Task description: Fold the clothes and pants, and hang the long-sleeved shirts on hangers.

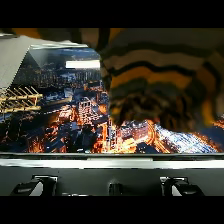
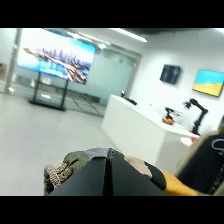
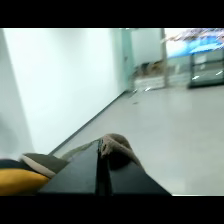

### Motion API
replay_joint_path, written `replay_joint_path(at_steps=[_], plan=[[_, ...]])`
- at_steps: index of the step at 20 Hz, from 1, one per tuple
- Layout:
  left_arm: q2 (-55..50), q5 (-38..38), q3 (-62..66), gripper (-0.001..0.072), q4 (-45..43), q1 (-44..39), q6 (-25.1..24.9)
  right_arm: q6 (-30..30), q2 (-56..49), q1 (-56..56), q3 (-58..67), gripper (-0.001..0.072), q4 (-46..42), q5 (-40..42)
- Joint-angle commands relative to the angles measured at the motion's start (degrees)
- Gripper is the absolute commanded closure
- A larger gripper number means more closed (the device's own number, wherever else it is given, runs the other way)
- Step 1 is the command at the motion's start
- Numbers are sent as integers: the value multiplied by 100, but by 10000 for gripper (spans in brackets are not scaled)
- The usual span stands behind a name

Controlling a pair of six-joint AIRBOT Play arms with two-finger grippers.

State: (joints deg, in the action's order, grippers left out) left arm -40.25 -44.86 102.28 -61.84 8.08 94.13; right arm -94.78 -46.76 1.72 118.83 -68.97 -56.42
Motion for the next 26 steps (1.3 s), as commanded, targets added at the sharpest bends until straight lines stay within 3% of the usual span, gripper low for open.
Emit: replay_joint_path(at_steps=[1,4,6,9,12,15,17,20,22,24,25,26], plan=[[125,-168,-101,691,-608,4,407,-216,-238,4,33,683,-592,361],[-181,-289,-509,691,-570,4,450,-459,-1329,2,33,682,-278,566],[-476,-289,-892,691,-570,4,450,-409,-2227,-24,31,681,520,553],[-1025,-286,-1504,691,-577,-20,448,356,-3783,-492,33,679,2107,791],[-1620,-275,-2028,691,-916,-17,452,474,-5206,-1176,31,679,2072,765],[-2142,-396,-2459,691,-1128,90,634,129,-6319,-1591,31,668,2074,289],[-2433,-699,-2691,691,-1126,223,1088,92,-6736,-1779,-74,655,2074,142],[-2728,-1010,-3104,691,-1115,337,1091,63,-6913,-1875,-321,653,2048,44],[-2861,-1084,-3351,691,-922,367,1088,50,-6843,-1823,-319,545,2044,-111],[-2951,-1128,-3403,686,-608,365,1005,52,-6570,-1637,-319,358,2035,-507],[-2953,-1108,-3390,632,-420,372,920,83,-6365,-1456,-319,304,2002,-815],[-2949,-1130,-3346,443,-310,393,922,195,-6089,-1198,-319,283,1904,-1215]])
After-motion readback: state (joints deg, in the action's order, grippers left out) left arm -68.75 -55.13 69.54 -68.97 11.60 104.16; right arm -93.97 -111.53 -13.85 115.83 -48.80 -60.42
